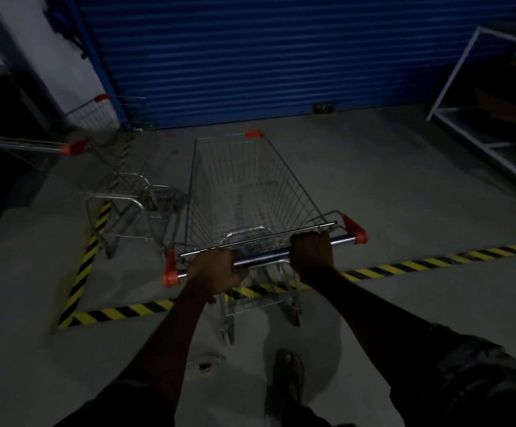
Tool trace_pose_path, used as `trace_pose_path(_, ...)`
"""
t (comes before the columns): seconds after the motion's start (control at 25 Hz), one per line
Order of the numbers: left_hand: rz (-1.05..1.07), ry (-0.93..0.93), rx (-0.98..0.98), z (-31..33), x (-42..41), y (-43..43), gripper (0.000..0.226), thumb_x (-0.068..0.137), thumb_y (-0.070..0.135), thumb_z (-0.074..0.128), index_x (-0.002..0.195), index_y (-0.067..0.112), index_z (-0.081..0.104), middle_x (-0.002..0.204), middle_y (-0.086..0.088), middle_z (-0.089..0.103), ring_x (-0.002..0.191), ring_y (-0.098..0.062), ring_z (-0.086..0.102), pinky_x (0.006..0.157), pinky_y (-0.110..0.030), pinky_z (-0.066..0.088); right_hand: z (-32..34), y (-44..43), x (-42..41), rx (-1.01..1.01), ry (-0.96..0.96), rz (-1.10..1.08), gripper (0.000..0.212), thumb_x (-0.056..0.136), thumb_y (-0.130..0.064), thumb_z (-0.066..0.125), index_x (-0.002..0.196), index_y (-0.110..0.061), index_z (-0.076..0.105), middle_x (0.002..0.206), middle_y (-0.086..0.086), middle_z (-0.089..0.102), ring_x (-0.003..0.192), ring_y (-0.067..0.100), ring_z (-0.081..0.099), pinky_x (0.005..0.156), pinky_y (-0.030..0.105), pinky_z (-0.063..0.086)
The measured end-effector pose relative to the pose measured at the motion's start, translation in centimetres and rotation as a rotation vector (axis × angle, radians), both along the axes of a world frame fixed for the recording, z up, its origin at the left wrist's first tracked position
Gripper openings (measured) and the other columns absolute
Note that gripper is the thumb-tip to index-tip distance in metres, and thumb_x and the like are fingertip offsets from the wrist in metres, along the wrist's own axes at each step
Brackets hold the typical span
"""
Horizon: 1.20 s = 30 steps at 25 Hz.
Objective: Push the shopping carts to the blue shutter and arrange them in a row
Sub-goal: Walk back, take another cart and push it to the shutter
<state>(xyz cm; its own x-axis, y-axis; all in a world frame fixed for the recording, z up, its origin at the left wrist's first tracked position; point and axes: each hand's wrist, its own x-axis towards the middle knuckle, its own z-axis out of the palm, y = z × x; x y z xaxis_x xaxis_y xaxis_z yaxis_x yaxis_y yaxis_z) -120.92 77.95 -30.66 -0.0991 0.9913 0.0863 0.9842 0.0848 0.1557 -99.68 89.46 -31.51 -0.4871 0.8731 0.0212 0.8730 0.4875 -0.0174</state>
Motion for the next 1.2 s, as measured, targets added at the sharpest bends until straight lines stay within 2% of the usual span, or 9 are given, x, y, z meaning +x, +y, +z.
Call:
trace_pose_path(0.12, 0.024, 0.112, 0.026, -0.2, -2.9, 4.5, 0.037, 0.079, 0.059, 0.051, 0.094, 0.031, 0.070, 0.084, 0.001, 0.074, 0.083, -0.022, 0.072, 0.066, -0.031, 0.050, 0.4, 4.5, -3.2, 0.059, -0.006, 0.032, 0.025, 0.048, -0.017, 0.081, 0.056, -0.019, 0.058, 0.051, 0.003, 0.057, 0.050, 0.027, 0.059, 0.064, 0.037, 0.048)
trace_pose_path(0.24, 0.077, 0.202, 0.024, -0.3, -6.4, 9.0, 0.031, 0.076, 0.056, 0.063, 0.084, 0.028, 0.072, 0.074, -0.001, 0.073, 0.073, -0.025, 0.072, 0.059, -0.031, 0.052, 0.5, 9.1, -7.1, 0.121, -0.027, 0.055, 0.024, 0.048, -0.018, 0.082, 0.054, -0.018, 0.059, 0.050, 0.002, 0.058, 0.048, 0.026, 0.060, 0.066, 0.039, 0.051)
trace_pose_path(0.4, 0.158, 0.237, -0.018, -0.4, -11.7, 14.9, 0.033, 0.074, 0.060, 0.070, 0.078, 0.027, 0.071, 0.070, 0.001, 0.072, 0.068, -0.023, 0.072, 0.056, -0.029, 0.051, 0.8, 15.0, -12.4, 0.092, -0.047, 0.083, 0.023, 0.047, -0.019, 0.083, 0.057, -0.018, 0.062, 0.052, 0.001, 0.061, 0.052, 0.027, 0.063, 0.068, 0.039, 0.051)
trace_pose_path(0.56, 0.155, 0.208, -0.020, 0.4, -16.6, 20.8, 0.035, 0.080, 0.059, 0.065, 0.090, 0.027, 0.072, 0.085, -0.001, 0.076, 0.083, -0.026, 0.074, 0.065, -0.033, 0.053, 1.4, 21.1, -17.6, 0.044, -0.111, 0.115, 0.009, 0.081, -0.023, 0.066, 0.089, -0.022, 0.066, 0.087, 0.001, 0.072, 0.090, 0.027, 0.069, 0.095, 0.041, 0.042)
trace_pose_path(0.64, 0.157, 0.187, -0.041, 0.6, -19.0, 23.7, 0.034, 0.083, 0.058, 0.063, 0.096, 0.028, 0.072, 0.092, 0.000, 0.076, 0.090, -0.025, 0.073, 0.071, -0.033, 0.053, 1.7, 24.1, -20.2, 0.061, -0.126, 0.138, 0.012, 0.086, -0.025, 0.061, 0.097, -0.023, 0.065, 0.097, 0.001, 0.072, 0.099, 0.026, 0.067, 0.099, 0.041, 0.038)
trace_pose_path(0.76, 0.155, 0.142, -0.043, 0.4, -23.7, 28.1, 0.032, 0.084, 0.056, 0.062, 0.100, 0.030, 0.072, 0.095, 0.001, 0.076, 0.093, -0.026, 0.072, 0.075, -0.033, 0.054, 1.2, 28.8, -24.7, 0.055, -0.106, 0.116, 0.013, 0.083, -0.021, 0.063, 0.095, -0.021, 0.068, 0.096, 0.003, 0.072, 0.097, 0.029, 0.068, 0.097, 0.042, 0.041)
trace_pose_path(0.96, 0.139, 0.155, 0.002, 0.9, -31.0, 34.5, 0.029, 0.082, 0.052, 0.066, 0.096, 0.028, 0.072, 0.087, -0.003, 0.076, 0.085, -0.029, 0.073, 0.068, -0.033, 0.053, 1.0, 35.2, -32.7, 0.093, -0.112, 0.019, 0.015, 0.062, -0.021, 0.081, 0.070, -0.017, 0.069, 0.072, 0.006, 0.069, 0.078, 0.033, 0.066, 0.085, 0.046, 0.050)
trace_pose_path(1.08, 0.124, 0.166, 0.022, 1.1, -34.9, 37.7, 0.026, 0.078, 0.050, 0.071, 0.087, 0.026, 0.072, 0.078, -0.002, 0.074, 0.076, -0.029, 0.073, 0.061, -0.030, 0.050, 0.7, 38.6, -37.0, 0.107, -0.136, 0.014, 0.013, 0.081, -0.026, 0.069, 0.088, -0.017, 0.072, 0.094, 0.009, 0.070, 0.101, 0.034, 0.061, 0.096, 0.051, 0.042)
trace_pose_path(1.2, 0.122, 0.151, 0.045, 1.0, -38.8, 40.7, 0.023, 0.076, 0.047, 0.073, 0.084, 0.025, 0.072, 0.074, -0.003, 0.073, 0.072, -0.030, 0.072, 0.059, -0.031, 0.050, 0.4, 41.3, -40.7, 0.120, -0.033, -0.066, 0.023, 0.079, -0.021, 0.066, 0.100, -0.012, 0.069, 0.104, 0.013, 0.063, 0.107, 0.039, 0.053, 0.097, 0.056, 0.042)
